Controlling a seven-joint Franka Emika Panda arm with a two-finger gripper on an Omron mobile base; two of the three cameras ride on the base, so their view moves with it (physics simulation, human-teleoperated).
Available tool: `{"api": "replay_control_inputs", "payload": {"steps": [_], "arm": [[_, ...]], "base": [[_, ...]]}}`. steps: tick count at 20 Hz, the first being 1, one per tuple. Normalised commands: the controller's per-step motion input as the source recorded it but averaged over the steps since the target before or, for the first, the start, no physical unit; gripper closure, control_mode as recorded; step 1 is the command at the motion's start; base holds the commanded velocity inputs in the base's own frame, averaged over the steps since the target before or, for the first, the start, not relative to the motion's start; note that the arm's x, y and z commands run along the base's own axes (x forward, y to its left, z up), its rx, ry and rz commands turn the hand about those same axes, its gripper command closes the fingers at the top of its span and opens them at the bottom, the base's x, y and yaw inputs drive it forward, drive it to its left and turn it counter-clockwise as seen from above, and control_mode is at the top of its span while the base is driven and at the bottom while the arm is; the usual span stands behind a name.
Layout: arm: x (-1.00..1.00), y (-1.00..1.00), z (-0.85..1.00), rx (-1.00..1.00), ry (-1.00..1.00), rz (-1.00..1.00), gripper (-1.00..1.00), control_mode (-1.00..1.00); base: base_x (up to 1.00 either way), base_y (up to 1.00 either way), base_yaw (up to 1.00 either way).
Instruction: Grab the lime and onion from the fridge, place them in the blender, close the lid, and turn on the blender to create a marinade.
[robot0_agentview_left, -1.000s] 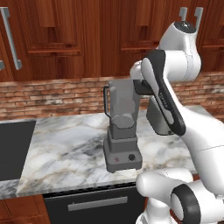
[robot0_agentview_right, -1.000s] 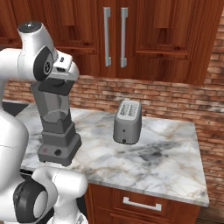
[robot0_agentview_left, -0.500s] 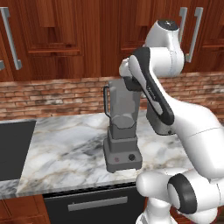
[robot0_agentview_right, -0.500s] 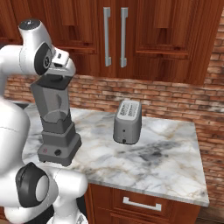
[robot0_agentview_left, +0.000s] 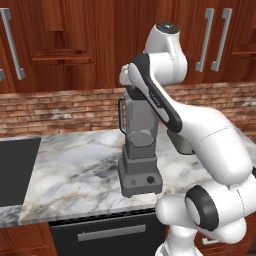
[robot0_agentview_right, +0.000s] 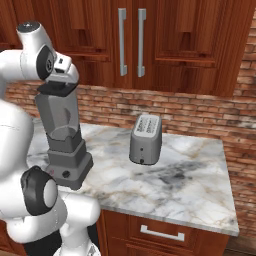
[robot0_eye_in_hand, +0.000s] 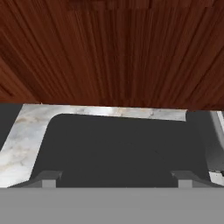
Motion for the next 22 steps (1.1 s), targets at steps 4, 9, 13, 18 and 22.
{"api": "replay_control_inputs", "payload": {"steps": [4, 9, 13, 18, 22], "arm": [[0.28, 0.33, -0.08, 0.00, 0.10, 0.00, 1.00, -1.00], [0.07, 0.27, -0.22, 0.00, 0.13, 0.00, 1.00, -1.00], [0.00, 0.18, -0.24, 0.00, 0.06, 0.00, 1.00, -1.00], [0.00, 0.03, -0.42, -0.02, 0.00, 0.00, 1.00, -1.00], [-0.07, 0.00, -0.60, -0.02, 0.00, 0.02, 1.00, -1.00]], "base": [[0.00, 0.00, 0.00], [0.00, 0.00, 0.00], [0.00, 0.00, 0.00], [0.00, 0.00, 0.00], [0.00, 0.00, 0.00]]}}
